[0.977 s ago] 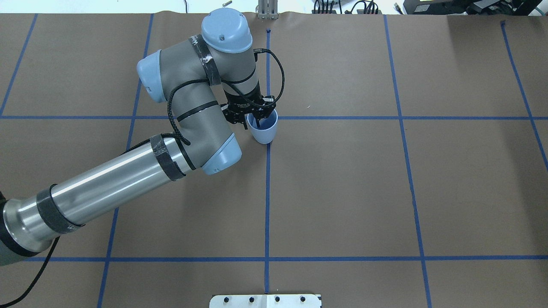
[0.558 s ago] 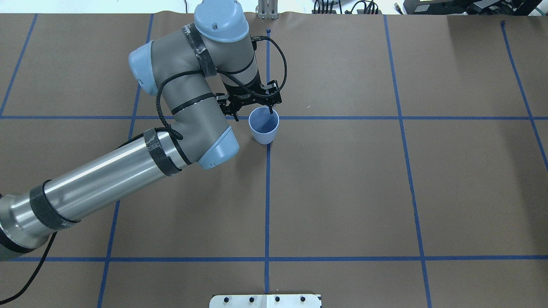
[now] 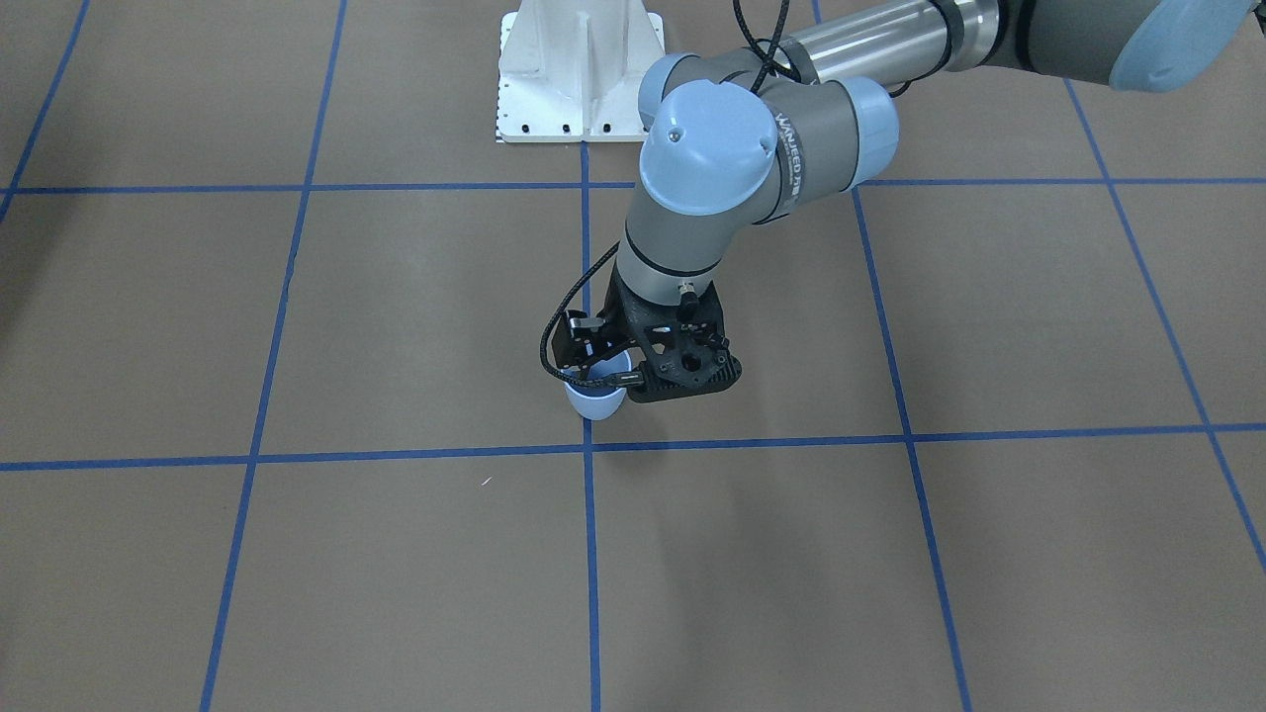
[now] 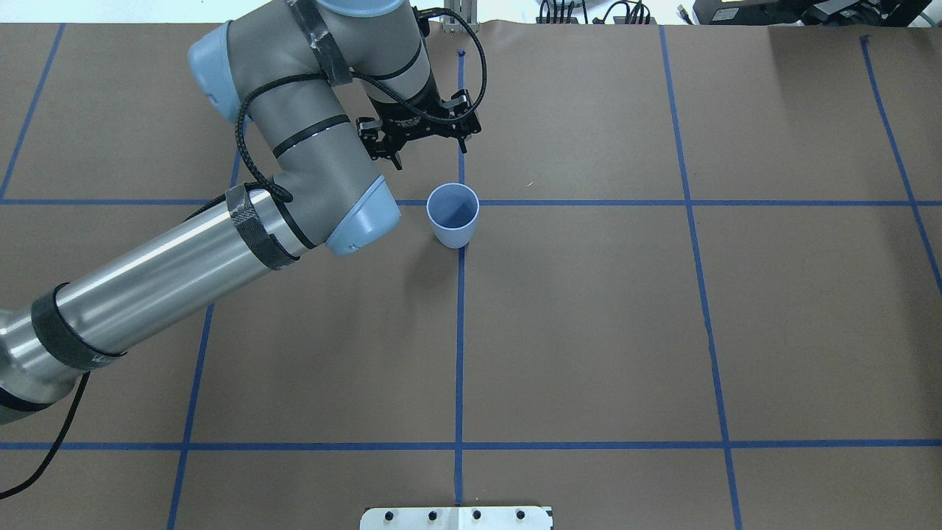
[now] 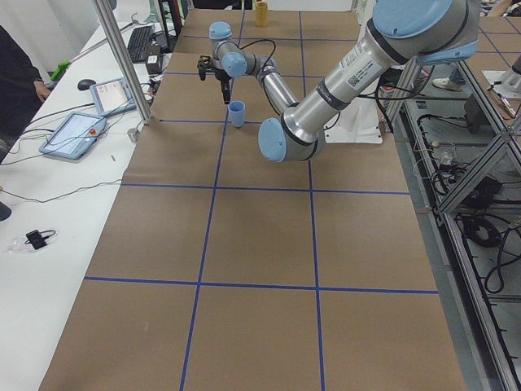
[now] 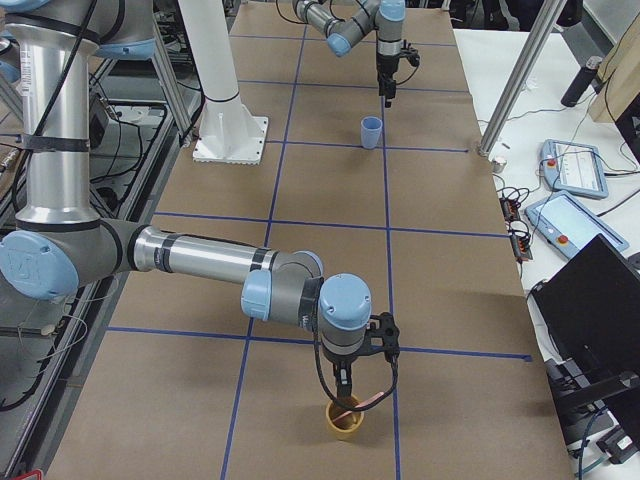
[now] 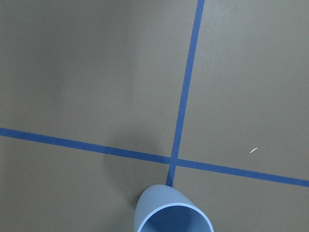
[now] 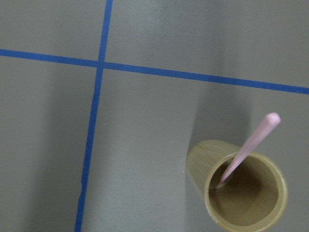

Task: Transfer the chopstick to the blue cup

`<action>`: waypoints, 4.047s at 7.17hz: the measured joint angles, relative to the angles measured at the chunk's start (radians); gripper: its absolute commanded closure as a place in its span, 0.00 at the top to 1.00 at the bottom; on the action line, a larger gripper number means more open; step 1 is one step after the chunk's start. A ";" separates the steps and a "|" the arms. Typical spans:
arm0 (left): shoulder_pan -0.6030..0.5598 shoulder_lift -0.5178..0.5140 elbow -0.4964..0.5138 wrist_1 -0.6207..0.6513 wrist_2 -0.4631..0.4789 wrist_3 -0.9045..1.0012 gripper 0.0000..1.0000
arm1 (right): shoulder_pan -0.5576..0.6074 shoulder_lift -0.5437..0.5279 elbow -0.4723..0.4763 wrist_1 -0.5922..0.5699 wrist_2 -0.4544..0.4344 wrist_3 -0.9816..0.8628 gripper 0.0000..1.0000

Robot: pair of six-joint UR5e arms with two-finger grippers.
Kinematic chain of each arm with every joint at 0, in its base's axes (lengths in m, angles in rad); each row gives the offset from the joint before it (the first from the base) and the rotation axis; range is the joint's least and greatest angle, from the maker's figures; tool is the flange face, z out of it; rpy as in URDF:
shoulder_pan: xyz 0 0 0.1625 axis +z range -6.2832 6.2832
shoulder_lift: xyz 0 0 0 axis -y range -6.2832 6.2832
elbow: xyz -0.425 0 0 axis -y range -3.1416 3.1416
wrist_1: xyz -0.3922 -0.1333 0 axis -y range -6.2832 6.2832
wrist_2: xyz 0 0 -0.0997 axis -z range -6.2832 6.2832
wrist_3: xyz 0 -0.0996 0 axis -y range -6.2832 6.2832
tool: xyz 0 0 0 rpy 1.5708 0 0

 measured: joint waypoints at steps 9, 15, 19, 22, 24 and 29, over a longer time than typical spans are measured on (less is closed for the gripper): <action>-0.020 0.032 -0.074 0.087 0.000 0.012 0.98 | 0.015 0.105 -0.238 0.273 -0.065 -0.081 0.64; -0.021 0.046 -0.077 0.085 0.001 0.014 0.98 | -0.007 0.108 -0.241 0.278 -0.049 -0.081 0.40; -0.020 0.052 -0.080 0.084 0.001 0.014 0.98 | -0.017 0.113 -0.239 0.278 -0.054 -0.082 0.40; -0.020 0.053 -0.081 0.084 0.000 0.014 0.98 | -0.021 0.120 -0.239 0.278 -0.064 -0.082 0.18; -0.020 0.053 -0.082 0.083 0.000 0.014 0.98 | -0.022 0.120 -0.238 0.279 -0.066 -0.082 0.12; -0.018 0.054 -0.090 0.079 0.000 0.011 0.98 | -0.012 0.123 -0.217 0.281 -0.067 -0.083 0.00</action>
